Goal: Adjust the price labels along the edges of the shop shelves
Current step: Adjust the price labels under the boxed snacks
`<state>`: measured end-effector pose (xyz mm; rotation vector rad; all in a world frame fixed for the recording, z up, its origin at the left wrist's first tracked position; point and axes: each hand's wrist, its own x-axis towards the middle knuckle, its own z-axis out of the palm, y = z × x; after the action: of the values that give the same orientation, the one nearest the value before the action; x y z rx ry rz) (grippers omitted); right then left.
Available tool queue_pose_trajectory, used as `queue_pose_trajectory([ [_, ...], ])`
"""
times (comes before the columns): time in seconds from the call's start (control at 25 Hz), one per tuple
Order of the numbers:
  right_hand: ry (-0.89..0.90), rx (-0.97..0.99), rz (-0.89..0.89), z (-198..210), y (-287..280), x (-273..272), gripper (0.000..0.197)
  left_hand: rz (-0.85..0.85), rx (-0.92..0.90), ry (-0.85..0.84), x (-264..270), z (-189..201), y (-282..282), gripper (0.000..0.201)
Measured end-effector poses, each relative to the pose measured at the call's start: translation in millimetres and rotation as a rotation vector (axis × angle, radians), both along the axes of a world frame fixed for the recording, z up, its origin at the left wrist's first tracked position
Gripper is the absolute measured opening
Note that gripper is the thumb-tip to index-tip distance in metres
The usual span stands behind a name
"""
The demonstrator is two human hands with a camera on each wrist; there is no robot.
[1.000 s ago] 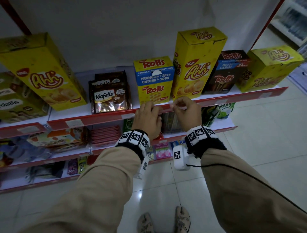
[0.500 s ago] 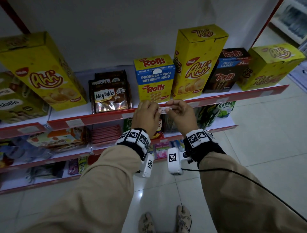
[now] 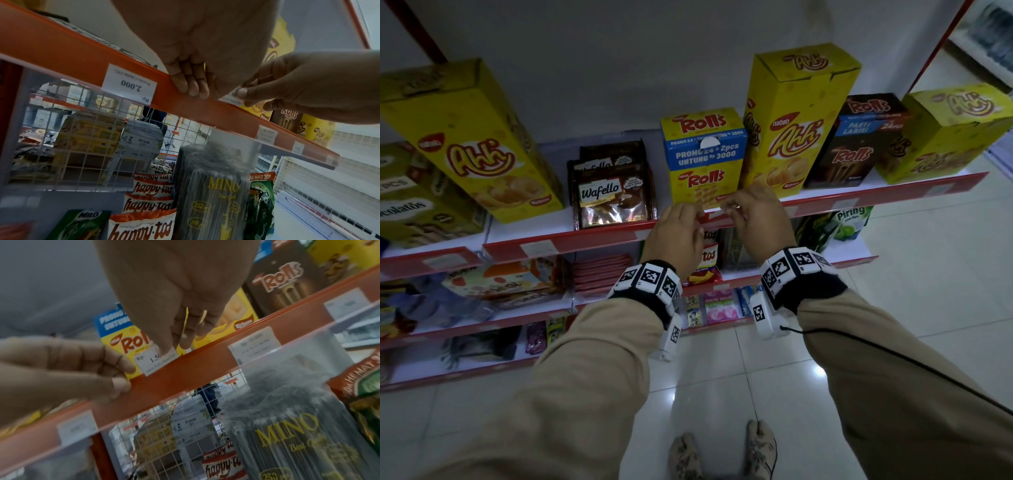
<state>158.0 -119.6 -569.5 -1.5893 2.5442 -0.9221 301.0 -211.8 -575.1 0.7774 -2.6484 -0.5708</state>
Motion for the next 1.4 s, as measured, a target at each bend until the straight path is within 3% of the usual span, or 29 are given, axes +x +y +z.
queue_pose_trajectory([
  [0.2, 0.115, 0.161, 0.069, 1.2, -3.8, 5.1, 0.022, -0.012, -0.073, -0.081, -1.7, -2.6, 0.7, 0.033],
  [0.44, 0.077, 0.19, 0.075, -1.1, 2.1, 5.5, 0.025, 0.019, -0.151, -0.13, -4.9, -6.8, 0.7, 0.028],
  [0.88, 0.238, 0.203, 0.043, -11.9, 3.4, 5.2, 0.014, -0.015, -0.193, -0.185, -3.6, -5.0, 0.8, 0.03],
  [1.4, 0.212, 0.282, 0.017, -2.6, 13.3, 18.8, 0.03, -0.025, -0.169, -0.163, 2.8, 0.1, 0.4, 0.03],
])
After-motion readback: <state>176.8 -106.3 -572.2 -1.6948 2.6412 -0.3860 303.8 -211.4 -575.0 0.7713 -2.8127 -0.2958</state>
